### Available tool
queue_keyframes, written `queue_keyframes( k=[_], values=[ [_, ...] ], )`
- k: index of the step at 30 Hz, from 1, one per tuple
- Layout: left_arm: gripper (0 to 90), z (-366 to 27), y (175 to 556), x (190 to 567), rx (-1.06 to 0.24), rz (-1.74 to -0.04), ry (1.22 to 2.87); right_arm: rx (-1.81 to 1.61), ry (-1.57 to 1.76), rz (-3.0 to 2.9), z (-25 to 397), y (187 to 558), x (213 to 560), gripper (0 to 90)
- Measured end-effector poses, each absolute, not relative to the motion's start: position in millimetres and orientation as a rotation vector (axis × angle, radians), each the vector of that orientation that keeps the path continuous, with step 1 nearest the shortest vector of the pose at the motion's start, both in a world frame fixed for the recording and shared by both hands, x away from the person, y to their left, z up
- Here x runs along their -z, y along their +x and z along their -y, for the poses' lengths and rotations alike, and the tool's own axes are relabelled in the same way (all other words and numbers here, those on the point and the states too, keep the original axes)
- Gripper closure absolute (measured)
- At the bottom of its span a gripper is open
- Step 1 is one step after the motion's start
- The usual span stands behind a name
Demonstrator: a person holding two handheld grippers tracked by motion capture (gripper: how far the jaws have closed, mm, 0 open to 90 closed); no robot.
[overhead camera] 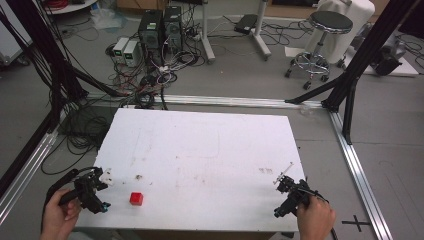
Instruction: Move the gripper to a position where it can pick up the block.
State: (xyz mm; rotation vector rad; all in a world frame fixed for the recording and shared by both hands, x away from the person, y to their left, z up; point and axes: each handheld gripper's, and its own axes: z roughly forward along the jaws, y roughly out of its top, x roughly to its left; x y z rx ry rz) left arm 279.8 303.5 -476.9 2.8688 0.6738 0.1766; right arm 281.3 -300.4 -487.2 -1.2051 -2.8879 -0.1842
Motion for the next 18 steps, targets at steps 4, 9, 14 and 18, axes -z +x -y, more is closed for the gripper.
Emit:
queue_keyframes(
  k=[4,9,14,18],
  values=[
    [22.1,-300.8,282.2,475.4,-0.168,-0.624,2.889,0.196,-1.201,2.891,301.7,280.7,486.5,2.9],
    [22.1,-301.5,290.1,470.7,-0.177,-0.583,2.909,0.204,-1.209,2.890,302.0,279.6,485.9,2.9],
    [22.2,-300.7,293.6,468.5,-0.171,-0.513,2.943,0.201,-1.206,2.890,301.1,279.7,486.5,2.9],
    [22.2,-297.5,295.8,468.5,-0.164,-0.437,2.974,0.192,-1.200,2.890,299.8,280.1,486.8,2.9]
  ],
)
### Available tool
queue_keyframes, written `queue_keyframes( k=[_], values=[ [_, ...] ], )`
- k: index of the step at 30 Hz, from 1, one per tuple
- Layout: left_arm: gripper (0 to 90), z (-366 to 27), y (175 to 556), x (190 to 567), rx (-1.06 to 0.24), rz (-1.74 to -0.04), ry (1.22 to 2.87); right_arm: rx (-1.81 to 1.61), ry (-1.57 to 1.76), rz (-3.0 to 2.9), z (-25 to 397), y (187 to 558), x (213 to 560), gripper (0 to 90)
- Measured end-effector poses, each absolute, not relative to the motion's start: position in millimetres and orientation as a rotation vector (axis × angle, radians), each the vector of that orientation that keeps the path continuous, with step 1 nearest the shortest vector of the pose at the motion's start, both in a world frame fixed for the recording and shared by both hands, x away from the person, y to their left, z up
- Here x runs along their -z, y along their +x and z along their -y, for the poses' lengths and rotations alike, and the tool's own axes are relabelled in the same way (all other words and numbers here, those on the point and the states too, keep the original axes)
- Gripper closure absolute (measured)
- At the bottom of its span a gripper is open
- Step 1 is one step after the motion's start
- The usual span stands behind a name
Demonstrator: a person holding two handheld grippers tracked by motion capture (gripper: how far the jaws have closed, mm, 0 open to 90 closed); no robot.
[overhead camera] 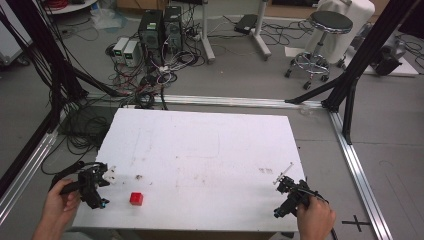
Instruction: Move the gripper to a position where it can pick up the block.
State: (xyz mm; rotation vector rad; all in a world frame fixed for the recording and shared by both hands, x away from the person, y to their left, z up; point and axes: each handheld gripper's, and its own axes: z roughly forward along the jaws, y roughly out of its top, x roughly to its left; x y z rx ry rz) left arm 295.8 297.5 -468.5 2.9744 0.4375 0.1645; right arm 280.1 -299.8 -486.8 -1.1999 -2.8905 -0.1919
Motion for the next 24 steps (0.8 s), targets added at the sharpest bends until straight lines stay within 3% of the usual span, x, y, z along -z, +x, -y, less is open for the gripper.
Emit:
queue_keyframes(
  k=[24],
  values=[
    [22.2,-254.5,309.3,470.1,-0.109,-0.067,3.000,0.204,-1.196,2.893,300.5,279.5,486.3,2.9]
  ],
)
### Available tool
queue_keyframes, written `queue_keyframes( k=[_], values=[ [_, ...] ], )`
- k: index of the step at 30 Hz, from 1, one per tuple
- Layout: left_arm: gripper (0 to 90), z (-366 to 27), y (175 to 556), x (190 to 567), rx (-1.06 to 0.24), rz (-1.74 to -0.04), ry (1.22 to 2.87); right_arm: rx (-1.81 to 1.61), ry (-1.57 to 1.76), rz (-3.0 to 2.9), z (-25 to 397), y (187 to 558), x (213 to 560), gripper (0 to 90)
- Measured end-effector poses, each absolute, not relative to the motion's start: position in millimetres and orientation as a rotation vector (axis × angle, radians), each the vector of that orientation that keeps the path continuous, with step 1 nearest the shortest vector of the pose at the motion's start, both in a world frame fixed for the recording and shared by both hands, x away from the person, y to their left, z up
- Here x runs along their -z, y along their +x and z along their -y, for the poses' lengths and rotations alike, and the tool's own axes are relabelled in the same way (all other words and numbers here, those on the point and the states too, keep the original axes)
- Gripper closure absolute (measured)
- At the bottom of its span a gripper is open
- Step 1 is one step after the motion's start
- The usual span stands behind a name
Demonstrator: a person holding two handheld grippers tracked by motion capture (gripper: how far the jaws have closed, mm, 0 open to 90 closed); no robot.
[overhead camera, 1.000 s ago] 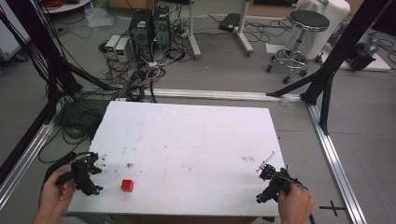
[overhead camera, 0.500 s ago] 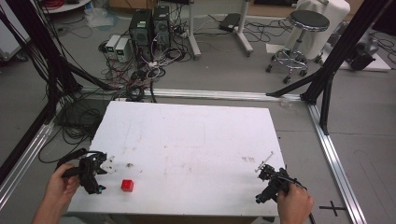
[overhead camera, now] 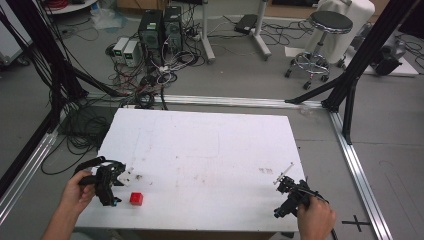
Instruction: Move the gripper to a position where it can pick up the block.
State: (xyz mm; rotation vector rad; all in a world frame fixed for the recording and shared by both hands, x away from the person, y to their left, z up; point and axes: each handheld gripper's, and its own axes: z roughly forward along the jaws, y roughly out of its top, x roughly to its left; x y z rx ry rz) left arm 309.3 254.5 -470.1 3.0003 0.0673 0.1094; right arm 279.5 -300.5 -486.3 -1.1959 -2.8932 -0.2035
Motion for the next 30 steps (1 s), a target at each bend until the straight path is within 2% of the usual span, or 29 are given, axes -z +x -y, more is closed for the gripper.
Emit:
queue_keyframes(
  k=[11,30],
  values=[
    [22.2,-229.7,306.7,478.7,-0.050,0.080,3.012,0.205,-1.199,2.891,300.3,279.5,486.0,2.9],
    [22.2,-211.9,305.7,496.1,-0.020,0.131,3.049,0.207,-1.199,2.892,300.4,279.9,487.1,2.9]
  ],
)
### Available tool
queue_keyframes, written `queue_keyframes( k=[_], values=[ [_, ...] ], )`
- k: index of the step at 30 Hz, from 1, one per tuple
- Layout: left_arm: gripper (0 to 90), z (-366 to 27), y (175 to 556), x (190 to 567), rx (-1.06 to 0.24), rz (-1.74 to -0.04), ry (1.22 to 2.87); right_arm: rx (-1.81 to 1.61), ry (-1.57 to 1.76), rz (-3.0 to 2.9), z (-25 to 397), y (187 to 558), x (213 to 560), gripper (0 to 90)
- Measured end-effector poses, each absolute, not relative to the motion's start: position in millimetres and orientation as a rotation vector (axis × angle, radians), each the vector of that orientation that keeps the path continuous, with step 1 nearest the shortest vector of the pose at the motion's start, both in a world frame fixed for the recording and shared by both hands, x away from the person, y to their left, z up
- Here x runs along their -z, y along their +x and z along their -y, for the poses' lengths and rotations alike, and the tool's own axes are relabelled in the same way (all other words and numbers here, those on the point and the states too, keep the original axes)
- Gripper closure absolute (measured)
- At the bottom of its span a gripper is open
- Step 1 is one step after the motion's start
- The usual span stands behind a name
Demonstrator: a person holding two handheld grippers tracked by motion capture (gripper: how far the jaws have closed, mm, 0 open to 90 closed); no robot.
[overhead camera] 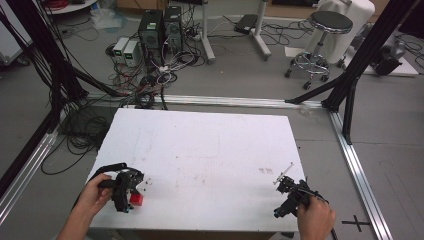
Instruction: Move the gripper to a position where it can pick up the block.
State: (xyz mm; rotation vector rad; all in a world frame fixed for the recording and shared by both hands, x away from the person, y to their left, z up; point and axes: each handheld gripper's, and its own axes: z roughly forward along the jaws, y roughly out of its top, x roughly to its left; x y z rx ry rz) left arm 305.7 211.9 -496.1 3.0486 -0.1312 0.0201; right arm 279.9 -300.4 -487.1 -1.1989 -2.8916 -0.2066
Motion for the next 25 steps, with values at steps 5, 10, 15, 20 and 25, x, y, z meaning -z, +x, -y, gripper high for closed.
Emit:
queue_keyframes(
  k=[5,10,15,20,25],
  values=[
    [22.2,-208.8,304.9,502.3,-0.020,0.136,3.064,0.197,-1.196,2.890,299.7,280.2,487.0,2.9],
    [22.2,-207.3,304.4,506.2,-0.022,0.135,3.071,0.204,-1.203,2.888,300.0,279.8,487.2,2.9],
    [22.2,-208.1,305.2,509.9,-0.019,0.111,3.076,0.209,-1.198,2.893,300.3,279.9,487.3,2.9],
    [22.2,-208.4,304.9,509.5,-0.022,0.117,3.076,0.200,-1.198,2.891,299.4,280.2,486.9,2.8],
    [22.2,-208.6,303.6,508.5,-0.025,0.120,3.070,0.201,-1.196,2.888,299.0,280.1,486.9,2.9]
  ],
)
